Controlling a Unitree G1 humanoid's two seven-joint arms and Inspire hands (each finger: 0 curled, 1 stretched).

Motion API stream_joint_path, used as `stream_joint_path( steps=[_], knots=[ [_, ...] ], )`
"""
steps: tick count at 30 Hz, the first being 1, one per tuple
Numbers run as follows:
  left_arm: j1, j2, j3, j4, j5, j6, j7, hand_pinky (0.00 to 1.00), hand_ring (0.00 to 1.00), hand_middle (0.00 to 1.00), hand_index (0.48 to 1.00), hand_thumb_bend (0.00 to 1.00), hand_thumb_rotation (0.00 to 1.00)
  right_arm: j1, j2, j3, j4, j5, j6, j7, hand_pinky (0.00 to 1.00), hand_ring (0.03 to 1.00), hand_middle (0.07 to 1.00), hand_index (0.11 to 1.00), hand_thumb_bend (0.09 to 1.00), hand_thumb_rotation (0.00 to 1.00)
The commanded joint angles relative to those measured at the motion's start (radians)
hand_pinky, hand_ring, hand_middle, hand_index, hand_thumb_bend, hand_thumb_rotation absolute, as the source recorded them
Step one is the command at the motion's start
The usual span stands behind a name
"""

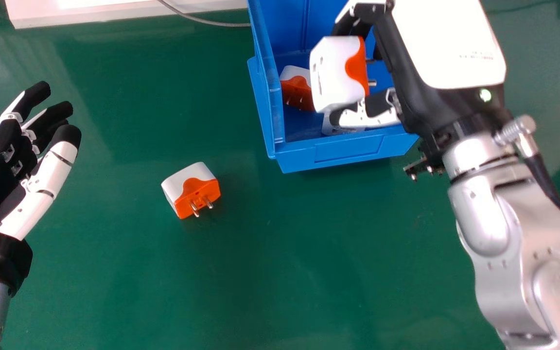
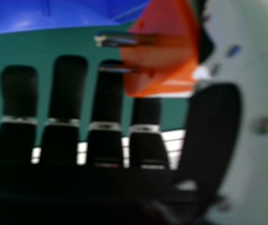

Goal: Pick all objects and put in blue box

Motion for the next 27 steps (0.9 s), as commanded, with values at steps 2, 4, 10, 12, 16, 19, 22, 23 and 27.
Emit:
stream_joint_path(
  steps=[2,4,10,12,16,19,22,23,27],
  knots=[
    [0.015,-0.003,0.006,-0.021,-0.005,-0.024,0.0,0.81,0.89,0.86,0.899,0.4,0.45,-0.093,-0.015,-0.001,0.068,-0.004,0.007,-0.011,0.33,0.43,0.537,0.515,0.492,0.0],
    [0.02,-0.004,0.006,-0.022,-0.006,-0.027,-0.001,0.81,0.89,0.86,0.9,0.41,0.46,-0.121,-0.019,0.002,0.102,0.0,0.011,-0.013,0.33,0.43,0.536,0.513,0.493,0.0],
    [0.048,-0.012,0.01,-0.037,-0.014,-0.032,-0.005,0.82,0.89,0.86,0.901,0.42,0.46,-0.222,-0.042,0.022,0.233,-0.003,0.008,-0.024,0.34,0.432,0.535,0.509,0.493,0.0],
    [0.059,-0.014,0.008,-0.049,-0.014,-0.029,-0.005,0.82,0.89,0.86,0.901,0.42,0.46,-0.257,-0.052,0.032,0.283,-0.003,0.001,-0.033,0.34,0.432,0.534,0.508,0.494,0.0],
    [0.075,-0.017,0.007,-0.067,-0.013,-0.025,-0.002,0.82,0.89,0.86,0.902,0.42,0.46,-0.301,-0.064,0.052,0.351,0.003,-0.003,-0.046,0.34,0.432,0.533,0.507,0.494,0.0],
    [0.094,-0.02,0.009,-0.086,-0.014,-0.023,-0.001,0.82,0.89,0.86,0.902,0.43,0.47,-0.357,-0.066,0.077,0.433,-0.006,0.003,-0.046,0.33,0.433,0.533,0.509,0.494,0.0],
    [0.104,-0.026,0.009,-0.097,-0.017,-0.02,0.003,0.82,0.89,0.86,0.903,0.43,0.47,-0.417,-0.063,0.105,0.527,-0.01,0.005,-0.067,0.33,0.436,0.532,0.508,0.494,0.0],
    [0.108,-0.03,0.008,-0.1,-0.017,-0.021,0.004,0.82,0.89,0.86,0.903,0.43,0.47,-0.44,-0.062,0.116,0.566,-0.011,0.003,-0.079,0.33,0.436,0.532,0.508,0.494,0.0],
    [0.124,-0.046,0.003,-0.117,-0.016,-0.022,0.007,0.82,0.89,0.86,0.903,0.43,0.47,-0.518,-0.061,0.155,0.71,-0.009,-0.009,-0.129,0.33,0.438,0.531,0.507,0.494,0.0]
  ],
)
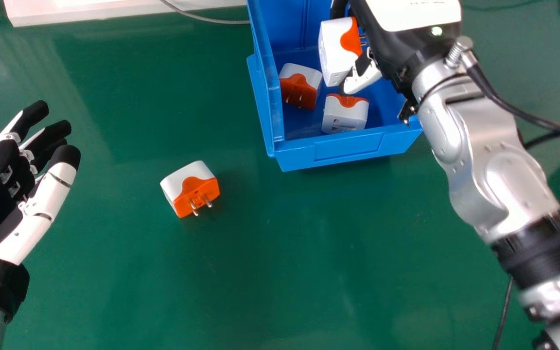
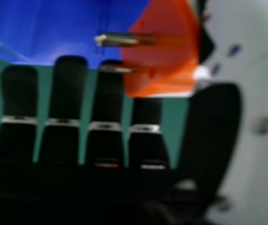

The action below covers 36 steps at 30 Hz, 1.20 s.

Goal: Pick all objects and put in blue box

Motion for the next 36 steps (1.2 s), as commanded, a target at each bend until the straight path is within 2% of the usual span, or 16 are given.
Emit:
stream_joint_path(
  steps=[1,7,12,19,24,27,28,29,30,31,35,36],
  knots=[
    [0.014,-0.01,0.002,-0.042,-0.014,-0.011,0.007,0.82,0.88,0.86,0.903,0.43,0.47,-0.093,-0.002,0.018,0.072,-0.007,-0.016,-0.054,0.33,0.439,0.529,0.501,0.495,0.0],
    [0.036,-0.03,-0.007,-0.066,-0.015,-0.014,0.01,0.81,0.88,0.85,0.903,0.42,0.46,-0.199,0.009,0.075,0.297,0.014,-0.04,-0.095,0.33,0.441,0.526,0.486,0.496,0.0],
    [0.049,-0.043,-0.013,-0.074,-0.011,-0.026,0.006,0.81,0.88,0.85,0.903,0.41,0.45,-0.244,0.023,0.099,0.392,0.037,-0.042,-0.099,0.34,0.446,0.52,0.469,0.497,0.0],
    [0.054,-0.046,-0.019,-0.083,-0.009,-0.031,0.005,0.81,0.87,0.85,0.901,0.4,0.44,-0.249,0.029,0.112,0.407,0.067,-0.034,-0.118,0.34,0.449,0.521,0.464,0.499,0.0],
    [0.051,-0.045,-0.021,-0.07,-0.006,-0.043,0.002,0.8,0.86,0.84,0.897,0.39,0.44,-0.223,0.029,0.097,0.375,0.111,0.006,-0.082,0.34,0.446,0.524,0.477,0.498,0.0],
    [0.047,-0.041,-0.021,-0.065,-0.009,-0.041,0.0,0.8,0.86,0.84,0.895,0.39,0.43,-0.195,0.021,0.089,0.323,0.133,0.053,-0.046,0.34,0.449,0.529,0.477,0.498,0.0],
    [0.046,-0.04,-0.02,-0.064,-0.009,-0.04,-0.001,0.8,0.86,0.84,0.893,0.39,0.43,-0.187,0.019,0.087,0.308,0.138,0.066,-0.039,0.42,0.543,0.618,0.56,0.525,0.02],
    [0.045,-0.039,-0.02,-0.066,-0.009,-0.038,-0.001,0.8,0.86,0.84,0.893,0.39,0.43,-0.178,0.015,0.085,0.293,0.144,0.076,-0.037,0.42,0.543,0.618,0.56,0.525,0.02],
    [0.044,-0.037,-0.019,-0.065,-0.01,-0.036,-0.002,0.79,0.86,0.84,0.891,0.39,0.43,-0.17,0.012,0.083,0.282,0.149,0.083,-0.038,0.49,0.623,0.692,0.634,0.541,0.06],
    [0.042,-0.036,-0.018,-0.063,-0.01,-0.037,-0.003,0.79,0.86,0.84,0.891,0.39,0.43,-0.164,0.009,0.082,0.275,0.151,0.087,-0.043,0.49,0.623,0.692,0.634,0.541,0.06],
    [0.034,-0.033,-0.014,-0.051,-0.01,-0.038,-0.008,0.78,0.85,0.83,0.884,0.39,0.43,-0.149,0.0,0.089,0.258,0.141,0.095,-0.058,0.7,0.868,0.9,0.869,0.575,0.29],
    [0.033,-0.032,-0.013,-0.049,-0.009,-0.037,-0.008,0.78,0.85,0.83,0.884,0.39,0.43,-0.146,-0.001,0.089,0.253,0.139,0.096,-0.062,0.7,0.868,0.9,0.869,0.575,0.29]
  ],
)
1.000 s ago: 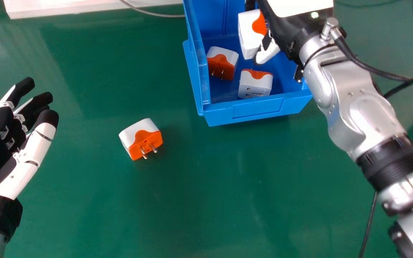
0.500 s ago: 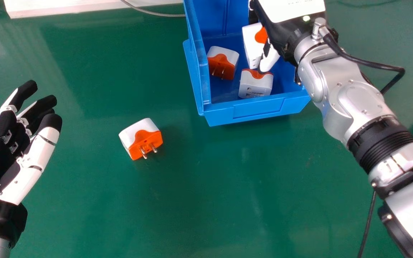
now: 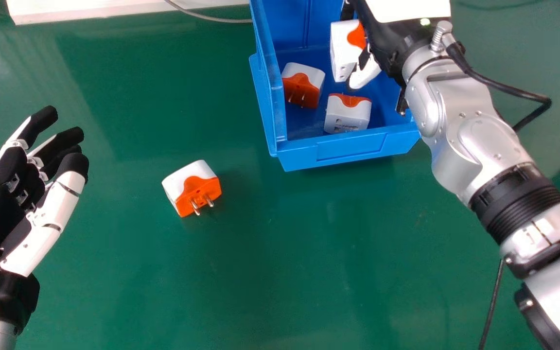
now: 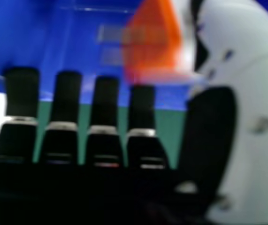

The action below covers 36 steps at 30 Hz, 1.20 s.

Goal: Pick all objects and put in blue box

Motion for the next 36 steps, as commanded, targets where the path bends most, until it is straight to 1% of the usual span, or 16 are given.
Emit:
stream_joint_path(
  steps=[1,3,5,6,10,13,15,19,21,23,26,29,32,35,36],
  knots=[
    [-0.005,0.011,0.009,-0.001,-0.009,-0.019,-0.002,0.78,0.85,0.83,0.883,0.39,0.43,-0.001,-0.028,-0.01,-0.033,-0.003,0.015,-0.024,0.73,0.894,0.92,0.895,0.576,0.31],
    [-0.01,0.013,0.008,0.003,-0.006,-0.017,-0.001,0.78,0.85,0.83,0.881,0.39,0.43,0.008,-0.031,-0.01,-0.043,-0.003,0.017,-0.025,0.77,0.932,0.949,0.933,0.574,0.36],
    [-0.013,0.016,0.007,0.006,-0.004,-0.017,-0.001,0.77,0.85,0.83,0.88,0.39,0.43,0.016,-0.036,-0.01,-0.056,-0.003,0.02,-0.022,0.78,0.946,0.959,0.946,0.572,0.38],
    [-0.016,0.017,0.008,0.009,-0.003,-0.016,0.0,0.77,0.85,0.83,0.879,0.39,0.43,0.019,-0.037,-0.01,-0.06,-0.004,0.022,-0.02,0.81,0.966,0.974,0.966,0.566,0.41],
    [-0.026,0.021,0.008,0.017,-0.001,-0.01,0.002,0.77,0.84,0.83,0.877,0.39,0.44,0.027,-0.041,-0.011,-0.077,-0.007,0.037,-0.016,0.84,0.989,0.992,0.989,0.554,0.46],
    [-0.039,0.023,0.006,0.029,0.002,-0.009,0.005,0.77,0.84,0.83,0.877,0.4,0.44,0.035,-0.04,-0.015,-0.092,-0.005,0.045,-0.017,0.85,0.995,0.996,0.995,0.55,0.47],
    [-0.044,0.022,0.004,0.035,0.006,-0.013,0.005,0.77,0.84,0.83,0.876,0.4,0.44,0.049,-0.04,-0.025,-0.122,0.002,0.055,-0.017,0.86,0.998,0.999,0.998,0.547,0.48],
    [-0.054,0.025,0.002,0.046,0.009,-0.017,0.003,0.77,0.84,0.83,0.875,0.41,0.45,0.097,-0.036,-0.054,-0.202,0.018,0.069,-0.035,0.86,1.0,1.0,1.0,0.538,0.47],
    [-0.061,0.028,0.003,0.056,0.01,-0.021,0.001,0.77,0.84,0.83,0.875,0.41,0.45,0.142,-0.033,-0.071,-0.27,0.026,0.077,-0.054,0.86,1.0,1.0,1.0,0.535,0.47],
    [-0.066,0.031,0.004,0.064,0.011,-0.023,0.0,0.77,0.85,0.83,0.874,0.41,0.45,0.2,-0.03,-0.089,-0.355,0.027,0.081,-0.077,0.86,0.999,1.0,1.0,0.53,0.46],
    [-0.075,0.038,0.009,0.085,0.009,-0.031,-0.004,0.77,0.85,0.83,0.874,0.4,0.45,0.276,-0.027,-0.112,-0.455,0.026,0.074,-0.113,0.85,1.0,1.0,1.0,0.52,0.42],
    [-0.081,0.047,0.018,0.106,0.003,-0.041,-0.01,0.77,0.85,0.83,0.873,0.4,0.45,0.353,-0.025,-0.13,-0.563,0.019,0.069,-0.139,0.85,1.0,1.0,1.0,0.507,0.4],
    [-0.083,0.054,0.026,0.115,-0.002,-0.044,-0.011,0.77,0.85,0.83,0.875,0.4,0.45,0.419,-0.02,-0.142,-0.673,0.004,0.078,-0.142,0.86,1.0,1.0,1.0,0.495,0.37],
    [-0.086,0.058,0.029,0.122,0.001,-0.047,-0.01,0.78,0.86,0.83,0.878,0.4,0.44,0.488,-0.006,-0.145,-0.802,-0.023,0.092,-0.146,0.88,1.0,1.0,1.0,0.489,0.36],
    [-0.088,0.06,0.03,0.129,0.003,-0.051,-0.011,0.78,0.86,0.84,0.879,0.4,0.44,0.511,-0.001,-0.143,-0.838,-0.033,0.094,-0.151,0.89,1.0,1.0,1.0,0.488,0.36]
  ],
)
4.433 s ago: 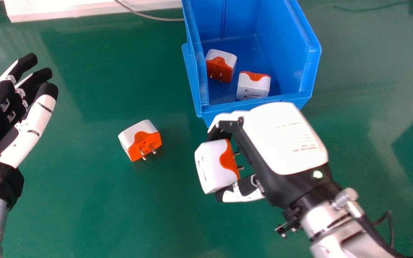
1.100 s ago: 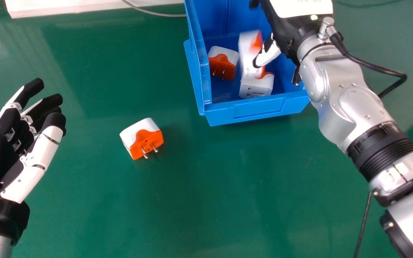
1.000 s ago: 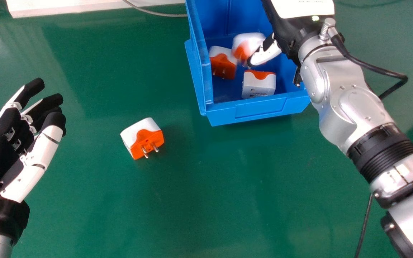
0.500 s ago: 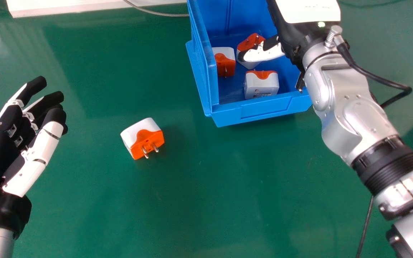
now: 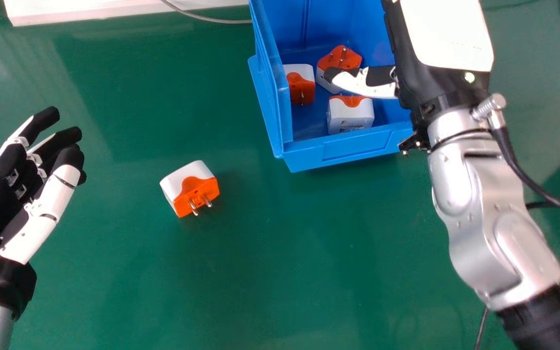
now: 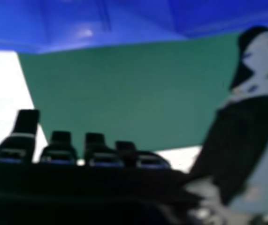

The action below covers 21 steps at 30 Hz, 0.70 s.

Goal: Pick all objects and put in blue box

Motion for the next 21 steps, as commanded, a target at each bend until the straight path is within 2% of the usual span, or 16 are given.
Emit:
stream_joint_path(
  steps=[1,4,9,13,16,19,21],
  knots=[
    [-0.007,0.015,0.01,0.003,0.004,-0.032,-0.002,0.78,0.86,0.84,0.88,0.4,0.44,0.038,0.013,-0.011,-0.109,-0.043,-0.001,-0.033,0.89,1.0,1.0,1.0,0.487,0.36],
    [-0.01,0.018,0.006,0.015,0.015,-0.041,-0.001,0.78,0.86,0.84,0.881,0.41,0.44,0.097,0.032,-0.011,-0.187,-0.062,-0.015,-0.054,0.91,1.0,1.0,1.0,0.483,0.36],
    [0.002,0.022,0.007,0.035,0.031,-0.064,-0.007,0.78,0.86,0.84,0.882,0.41,0.44,0.235,0.065,0.011,-0.311,-0.107,-0.041,-0.092,0.92,1.0,1.0,1.0,0.465,0.37],
    [0.025,0.023,0.012,0.029,0.039,-0.068,-0.007,0.78,0.86,0.84,0.882,0.42,0.44,0.376,0.095,0.041,-0.394,-0.136,-0.072,-0.118,0.93,1.0,1.0,1.0,0.46,0.37],
    [0.043,0.023,0.012,0.025,0.041,-0.075,-0.011,0.78,0.86,0.84,0.881,0.42,0.44,0.464,0.107,0.059,-0.432,-0.153,-0.098,-0.133,0.93,1.0,1.0,1.0,0.459,0.37],
    [0.064,0.03,0.014,0.018,0.05,-0.077,-0.018,0.78,0.86,0.84,0.88,0.42,0.44,0.585,0.104,0.083,-0.46,-0.162,-0.143,-0.172,0.93,1.0,1.0,1.0,0.458,0.37],
    [0.074,0.034,0.017,0.015,0.05,-0.075,-0.022,0.77,0.86,0.83,0.878,0.42,0.45,0.649,0.1,0.097,-0.472,-0.168,-0.17,-0.193,0.93,1.0,1.0,1.0,0.459,0.37]
  ],
)
